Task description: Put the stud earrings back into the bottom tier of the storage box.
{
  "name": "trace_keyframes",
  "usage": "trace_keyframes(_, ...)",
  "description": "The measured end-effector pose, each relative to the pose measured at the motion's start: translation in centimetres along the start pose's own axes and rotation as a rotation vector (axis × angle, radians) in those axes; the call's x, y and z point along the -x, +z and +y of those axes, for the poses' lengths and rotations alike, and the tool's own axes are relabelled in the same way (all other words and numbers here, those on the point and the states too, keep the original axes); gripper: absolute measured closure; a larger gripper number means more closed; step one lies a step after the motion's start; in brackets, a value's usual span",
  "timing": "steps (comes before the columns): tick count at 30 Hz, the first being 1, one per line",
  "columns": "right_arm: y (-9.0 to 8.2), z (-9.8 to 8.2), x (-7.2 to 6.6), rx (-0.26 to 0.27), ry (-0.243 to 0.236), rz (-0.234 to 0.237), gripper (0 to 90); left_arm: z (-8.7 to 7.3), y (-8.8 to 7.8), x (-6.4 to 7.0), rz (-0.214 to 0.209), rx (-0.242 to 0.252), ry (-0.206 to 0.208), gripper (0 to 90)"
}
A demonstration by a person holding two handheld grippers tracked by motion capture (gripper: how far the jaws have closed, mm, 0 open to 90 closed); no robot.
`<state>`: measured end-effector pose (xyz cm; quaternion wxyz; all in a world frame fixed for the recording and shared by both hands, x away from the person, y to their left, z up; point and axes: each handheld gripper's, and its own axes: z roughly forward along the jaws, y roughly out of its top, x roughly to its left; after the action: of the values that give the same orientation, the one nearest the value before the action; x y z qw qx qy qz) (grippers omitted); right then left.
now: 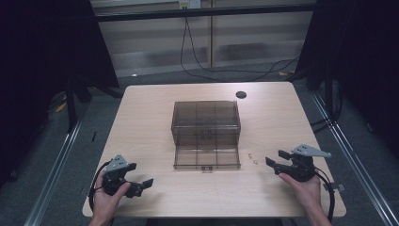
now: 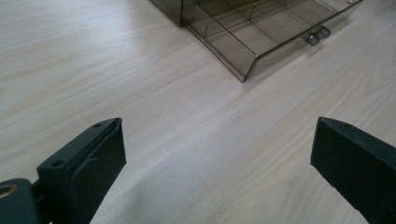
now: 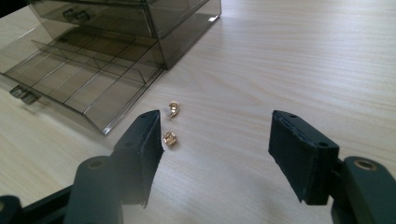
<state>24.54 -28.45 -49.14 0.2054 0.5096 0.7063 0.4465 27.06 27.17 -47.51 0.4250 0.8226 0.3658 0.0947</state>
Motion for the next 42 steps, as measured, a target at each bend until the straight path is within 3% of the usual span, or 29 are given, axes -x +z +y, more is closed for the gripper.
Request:
trace_keyframes(16,0.3,0.2,0.0,-0.074,-0.027,0.108,49.3,0.1,0.2,-0.3,0.004,-0.012,-0.004,3.2)
trace_keyframes(24,0.6,1.0,-0.7,-0.132,-0.081,0.133,55.8,0.0,0.2,-0.2,0.006,-0.014,-0.008,3.2)
trace_keyframes(26,0.8,1.4,-1.1,-0.175,-0.116,0.138,58.8,0.0,0.3,-0.2,0.005,-0.015,-0.003,3.2)
trace_keyframes(32,1.0,1.7,-1.5,-0.238,-0.149,0.164,65.5,0.0,0.4,0.1,0.0,-0.016,0.004,3.2)
trace_keyframes(33,1.2,1.8,-1.6,-0.278,-0.172,0.173,68.4,0.1,0.4,0.0,0.0,-0.015,0.002,3.2)
trace_keyframes(36,1.4,2.0,-1.5,-0.313,-0.192,0.177,70.7,0.1,0.4,0.0,0.004,-0.014,-0.001,3.2)
trace_keyframes(37,1.8,2.4,-1.6,-0.35,-0.205,0.177,71.9,0.1,0.4,0.0,0.006,-0.015,-0.001,3.2)
trace_keyframes(41,2.4,3.0,-1.9,-0.398,-0.24,0.192,72.4,0.1,0.4,0.0,0.0,-0.019,0.002,3.2)
trace_keyframes(42,2.9,3.5,-2.1,-0.439,-0.264,0.189,73.0,0.1,0.4,0.0,0.004,-0.014,0.004,3.2)
